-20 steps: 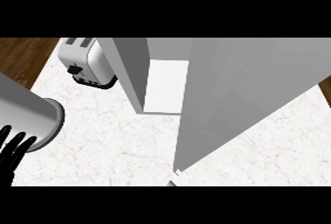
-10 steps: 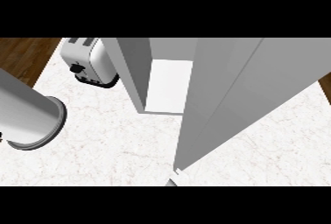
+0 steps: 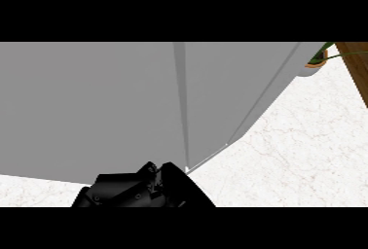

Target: Pick up the wine, place it into the cabinet and close the cabinet

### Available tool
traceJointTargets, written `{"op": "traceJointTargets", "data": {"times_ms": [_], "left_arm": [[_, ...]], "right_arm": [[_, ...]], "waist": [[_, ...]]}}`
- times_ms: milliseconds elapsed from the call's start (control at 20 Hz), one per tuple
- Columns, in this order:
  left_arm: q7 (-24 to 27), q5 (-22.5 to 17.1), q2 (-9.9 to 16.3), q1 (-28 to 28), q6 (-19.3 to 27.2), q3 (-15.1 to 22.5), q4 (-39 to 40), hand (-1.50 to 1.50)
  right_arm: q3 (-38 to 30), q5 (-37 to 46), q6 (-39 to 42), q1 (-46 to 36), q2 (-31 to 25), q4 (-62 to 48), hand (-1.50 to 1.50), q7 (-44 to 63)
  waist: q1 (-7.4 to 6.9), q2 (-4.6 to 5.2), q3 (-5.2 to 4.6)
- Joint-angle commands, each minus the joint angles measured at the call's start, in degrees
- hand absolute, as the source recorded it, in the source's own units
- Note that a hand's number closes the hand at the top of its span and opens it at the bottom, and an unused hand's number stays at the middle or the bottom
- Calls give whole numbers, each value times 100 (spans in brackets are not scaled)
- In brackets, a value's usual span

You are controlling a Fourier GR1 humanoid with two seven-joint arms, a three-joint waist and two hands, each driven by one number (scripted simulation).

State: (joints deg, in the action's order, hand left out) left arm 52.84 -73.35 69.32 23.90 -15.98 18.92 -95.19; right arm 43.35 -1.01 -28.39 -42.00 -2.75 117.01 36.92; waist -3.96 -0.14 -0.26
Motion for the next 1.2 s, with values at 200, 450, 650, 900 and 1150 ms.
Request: {"op": "traceJointTargets", "data": {"times_ms": [200, 450, 650, 900, 1150], "left_arm": [[127, 85, -50, 241, -595, -401, 207, -150], [25, 120, -134, 390, -905, -681, 484, -150], [-321, -202, 29, 343, -648, -903, 70, -150], [-282, 8, -87, 394, -1023, -1027, 422, -150], [-405, 147, -317, 404, -1160, -1134, 605, -150]], "right_arm": [[-1119, -1032, 181, -1753, 270, -2350, 150, -792], [-1928, -1715, 1257, -2265, 274, -3368, 150, -1219], [-2088, -2631, 2346, -2486, 274, -3963, 150, -917], [-1738, -3488, 4073, -2476, 232, -4506, 150, -415], [-1525, -3986, 4789, -2785, 275, -5559, 150, -470]], "waist": [[-1, 44, 17], [92, 47, 19], [1, 65, 30], [-41, 81, 15], [33, 68, 12]]}}
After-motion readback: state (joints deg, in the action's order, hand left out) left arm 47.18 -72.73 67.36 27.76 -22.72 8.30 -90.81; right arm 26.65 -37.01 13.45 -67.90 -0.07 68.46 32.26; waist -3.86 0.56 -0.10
